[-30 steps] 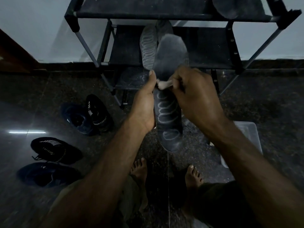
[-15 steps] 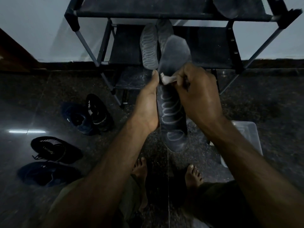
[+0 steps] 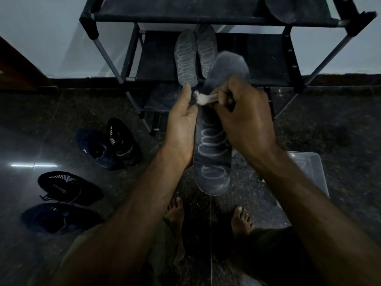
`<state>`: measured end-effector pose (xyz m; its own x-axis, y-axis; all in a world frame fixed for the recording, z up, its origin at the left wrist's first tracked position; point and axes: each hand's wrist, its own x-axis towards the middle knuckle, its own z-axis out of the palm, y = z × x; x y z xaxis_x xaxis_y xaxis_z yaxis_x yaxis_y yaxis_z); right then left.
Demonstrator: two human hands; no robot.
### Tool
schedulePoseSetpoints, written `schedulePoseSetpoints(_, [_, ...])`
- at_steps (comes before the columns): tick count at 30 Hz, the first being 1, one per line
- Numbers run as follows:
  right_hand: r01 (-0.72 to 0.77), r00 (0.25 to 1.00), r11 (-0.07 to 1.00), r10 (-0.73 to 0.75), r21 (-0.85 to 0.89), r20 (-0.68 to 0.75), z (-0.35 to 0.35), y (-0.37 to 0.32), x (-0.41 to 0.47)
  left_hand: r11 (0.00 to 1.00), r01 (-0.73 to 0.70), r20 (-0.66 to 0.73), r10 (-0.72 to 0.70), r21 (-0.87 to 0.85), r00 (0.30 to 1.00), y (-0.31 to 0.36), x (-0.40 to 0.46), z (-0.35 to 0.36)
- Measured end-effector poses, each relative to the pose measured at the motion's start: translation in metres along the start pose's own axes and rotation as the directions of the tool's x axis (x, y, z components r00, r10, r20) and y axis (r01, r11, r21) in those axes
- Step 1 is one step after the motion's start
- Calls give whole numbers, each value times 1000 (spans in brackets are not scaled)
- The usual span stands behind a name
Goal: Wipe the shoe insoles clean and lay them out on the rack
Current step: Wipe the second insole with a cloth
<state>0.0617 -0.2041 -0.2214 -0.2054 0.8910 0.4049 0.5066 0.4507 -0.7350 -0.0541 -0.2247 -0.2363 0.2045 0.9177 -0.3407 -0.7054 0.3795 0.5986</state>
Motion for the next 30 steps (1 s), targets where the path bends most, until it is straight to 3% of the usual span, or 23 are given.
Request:
schedulePoseSetpoints(2, [-29, 1000, 999, 29, 27, -7, -1, 2, 0, 999, 34, 37, -34, 1, 999, -1, 1, -2])
schedulePoseSetpoints(9, [-11, 964, 992, -23, 125, 266, -10, 0, 5, 1000, 2, -37, -2, 1, 999, 2, 2, -5])
schedulePoseSetpoints(11, [-47, 972, 991, 17, 124, 236, -10, 3, 5, 1000, 10, -23, -9, 14, 1000, 1, 1, -3])
schedulePoseSetpoints(16, [-92, 995, 995, 93, 44, -20, -5, 6, 3, 999, 36, 34, -35, -17, 999, -4, -1, 3])
schedulePoseSetpoints(22, [8, 979, 992, -32, 122, 201, -7, -5, 3, 998, -41, -40, 42, 41, 998, 5, 0, -1])
schedulePoseSetpoints(27, [-32, 999, 999, 32, -15, -9, -3, 1, 2, 996, -30, -15, 31, 79, 999, 1, 1, 0])
schedulePoseSetpoints(30, [-35, 998, 998, 32, -44, -56, -3, 5, 4, 1000, 4, 41, -5, 13, 999, -1, 2, -1])
